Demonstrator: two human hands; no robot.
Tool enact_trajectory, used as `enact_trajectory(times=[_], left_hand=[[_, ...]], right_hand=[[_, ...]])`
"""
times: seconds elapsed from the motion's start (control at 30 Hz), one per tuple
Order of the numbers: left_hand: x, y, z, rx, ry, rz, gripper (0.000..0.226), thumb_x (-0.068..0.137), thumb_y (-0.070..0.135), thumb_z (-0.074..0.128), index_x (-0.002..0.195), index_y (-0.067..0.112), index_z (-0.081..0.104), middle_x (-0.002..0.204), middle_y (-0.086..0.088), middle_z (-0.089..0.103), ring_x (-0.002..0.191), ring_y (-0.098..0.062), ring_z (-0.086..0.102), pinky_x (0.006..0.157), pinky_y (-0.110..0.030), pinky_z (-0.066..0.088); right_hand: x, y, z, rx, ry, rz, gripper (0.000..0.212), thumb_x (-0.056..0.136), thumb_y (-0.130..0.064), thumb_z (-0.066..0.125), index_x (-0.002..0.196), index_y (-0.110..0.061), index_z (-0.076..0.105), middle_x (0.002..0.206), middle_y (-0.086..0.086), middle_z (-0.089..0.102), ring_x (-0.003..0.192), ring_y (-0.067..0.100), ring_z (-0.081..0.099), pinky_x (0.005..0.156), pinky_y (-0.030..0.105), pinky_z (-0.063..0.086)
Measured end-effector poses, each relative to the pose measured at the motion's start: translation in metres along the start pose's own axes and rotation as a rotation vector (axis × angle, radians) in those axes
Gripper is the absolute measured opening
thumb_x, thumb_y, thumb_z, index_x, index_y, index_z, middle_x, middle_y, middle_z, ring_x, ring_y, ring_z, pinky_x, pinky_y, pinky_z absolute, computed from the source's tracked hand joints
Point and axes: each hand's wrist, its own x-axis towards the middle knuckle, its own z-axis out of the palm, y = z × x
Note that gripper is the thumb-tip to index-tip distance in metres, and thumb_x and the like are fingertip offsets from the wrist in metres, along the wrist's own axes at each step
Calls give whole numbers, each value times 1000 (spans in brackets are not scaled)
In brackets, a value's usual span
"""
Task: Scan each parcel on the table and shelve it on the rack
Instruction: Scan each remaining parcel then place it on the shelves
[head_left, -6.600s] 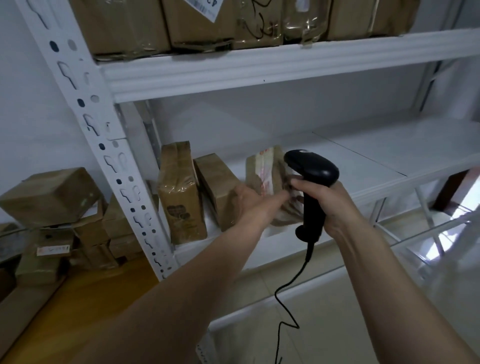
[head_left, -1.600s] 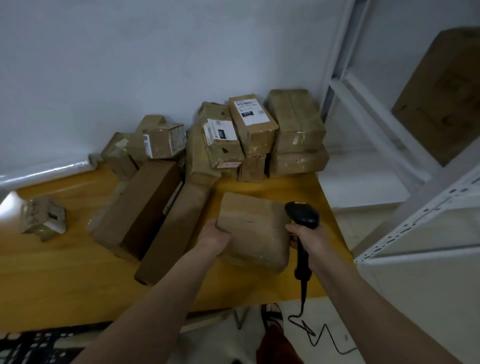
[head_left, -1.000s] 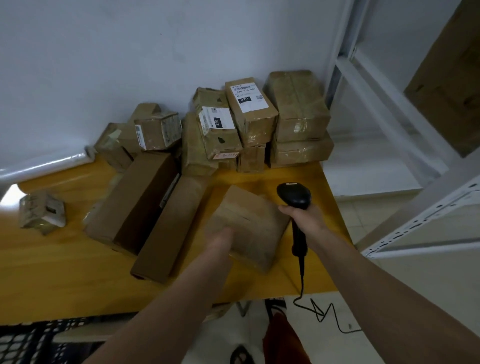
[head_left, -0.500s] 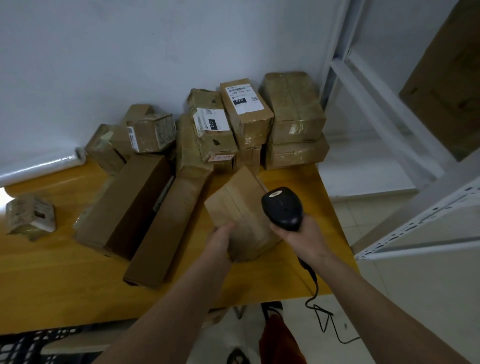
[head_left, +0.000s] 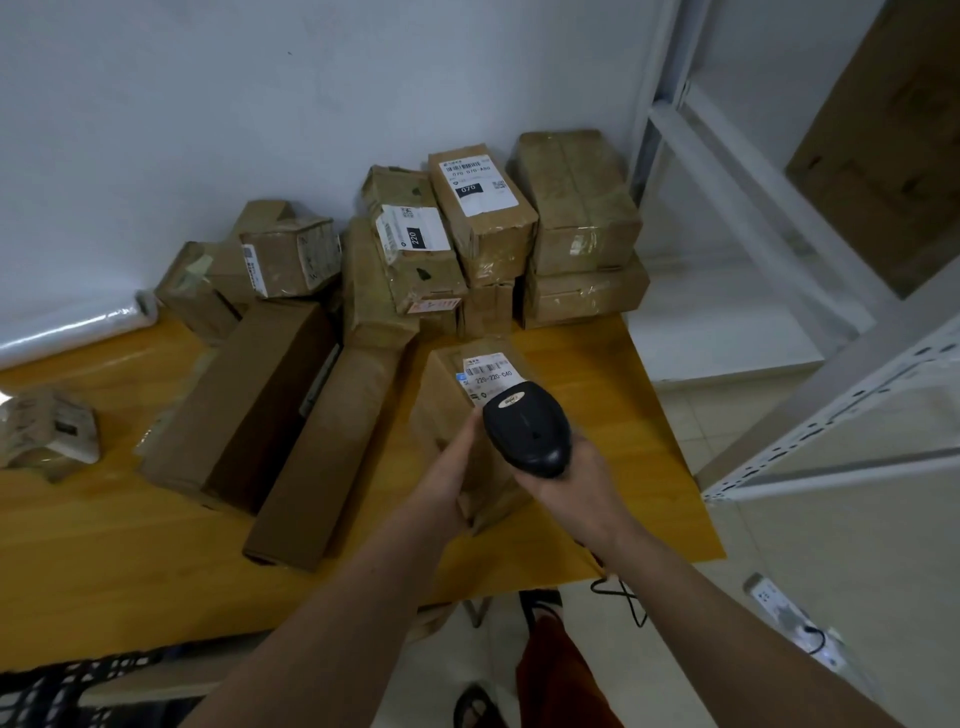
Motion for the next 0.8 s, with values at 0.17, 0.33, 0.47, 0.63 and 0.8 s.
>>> enact_trajectory(times=[0.17, 0.33, 0.47, 0.63, 0.8], left_hand=[[3, 1, -13, 119, 25, 50, 87, 83, 37, 73, 151, 31, 19, 154, -8, 32, 139, -40, 30, 99, -70, 37], [3, -2, -33, 108, -21, 45, 86, 75, 7, 80, 144, 28, 33, 142, -11, 45, 129, -41, 42, 88, -62, 50], [1, -4, -42, 98, -49, 24, 94, 71, 3, 82, 146, 30, 31, 138, -11, 48, 125, -40, 47, 81, -55, 55], [-6, -4, -42, 131, -66, 39, 95, 71, 5, 83, 147, 28, 30, 136, -10, 49, 123, -39, 50, 79, -53, 56], [-10, -6, -42, 197, -52, 43, 97, 72, 7, 83, 148, 27, 26, 141, -11, 46, 124, -39, 48, 87, -56, 53]], right_hand=[[4, -8, 8, 78, -55, 103, 33, 78, -10, 79, 86, -37, 63, 89, -16, 67, 94, 3, 64, 75, 17, 55], [12, -26, 2, 137, -24, 273, 25, 82, -12, 76, 89, -32, 62, 84, -14, 65, 77, -5, 58, 57, 5, 44], [16, -46, -6, 111, -125, 353, 8, 87, -13, 71, 89, -7, 66, 66, 7, 64, 53, 16, 59, 52, 25, 49], [18, -76, -7, 58, -161, 355, 16, 87, -21, 72, 89, -7, 66, 57, 5, 64, 49, 19, 62, 46, 26, 49], [12, -98, -10, -42, -165, 324, 21, 88, -23, 71, 89, -3, 65, 51, 4, 60, 44, 18, 60, 43, 25, 47]])
